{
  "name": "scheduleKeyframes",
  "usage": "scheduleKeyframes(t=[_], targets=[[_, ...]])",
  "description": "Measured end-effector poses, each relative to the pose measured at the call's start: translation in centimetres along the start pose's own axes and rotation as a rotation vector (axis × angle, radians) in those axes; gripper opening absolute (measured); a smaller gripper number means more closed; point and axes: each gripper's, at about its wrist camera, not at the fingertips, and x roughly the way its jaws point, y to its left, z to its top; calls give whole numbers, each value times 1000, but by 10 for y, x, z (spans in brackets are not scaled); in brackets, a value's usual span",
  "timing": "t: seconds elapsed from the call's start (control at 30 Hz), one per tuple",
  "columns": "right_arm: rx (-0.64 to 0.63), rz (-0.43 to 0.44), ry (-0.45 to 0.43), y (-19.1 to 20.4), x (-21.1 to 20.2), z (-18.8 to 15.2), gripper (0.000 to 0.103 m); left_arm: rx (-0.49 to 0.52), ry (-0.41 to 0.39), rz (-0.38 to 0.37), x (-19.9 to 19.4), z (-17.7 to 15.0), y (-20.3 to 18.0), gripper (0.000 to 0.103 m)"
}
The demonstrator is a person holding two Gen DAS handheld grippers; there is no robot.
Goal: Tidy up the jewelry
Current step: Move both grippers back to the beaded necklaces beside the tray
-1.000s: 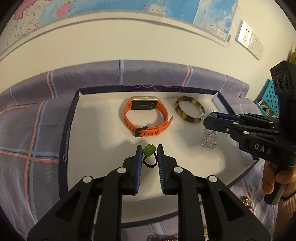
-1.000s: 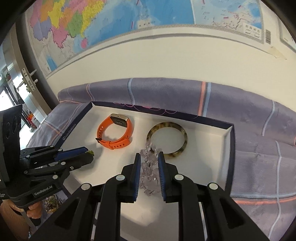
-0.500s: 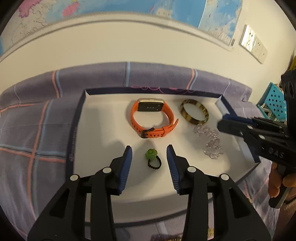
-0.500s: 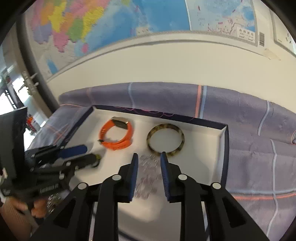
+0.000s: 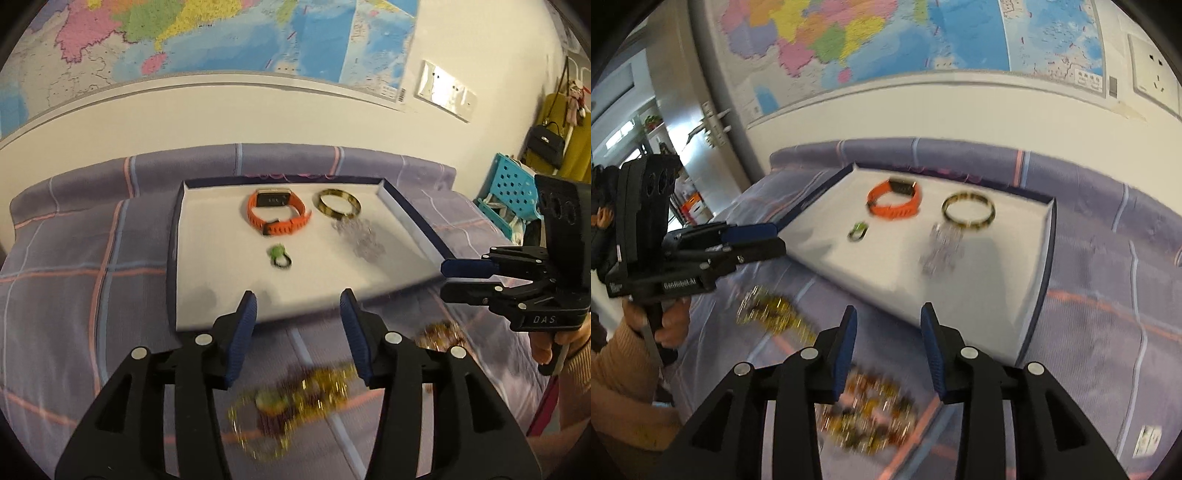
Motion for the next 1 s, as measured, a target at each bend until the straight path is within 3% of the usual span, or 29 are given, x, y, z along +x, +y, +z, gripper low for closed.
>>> scheduleKeyframes(t=[0.2,0.5,0.67,0.7,0.73,0.87,1.0], targets=[[2,-51,55,4,1,-36,34,3,15,13,-12,-30,-7,50],[-78,-53,50,32,8,-41,33,-42,41,10,-21,-58,-11,51],[-94,-68,65,36,16,-42,24,-41,44,9,-22,-62,-16,52],[-93,-75,69,36,16,-42,8,-40,45,8,-21,-63,-17,52],[-90,-77,75,35,16,-43,4,-40,47,7,-21,-64,-18,52],[-54,-64,60,30,6,-45,3,-42,52,2,-22,-67,-19,52],[7,-20,-14,21,-22,-40,3,-41,49,0,-24,-68,-20,52]])
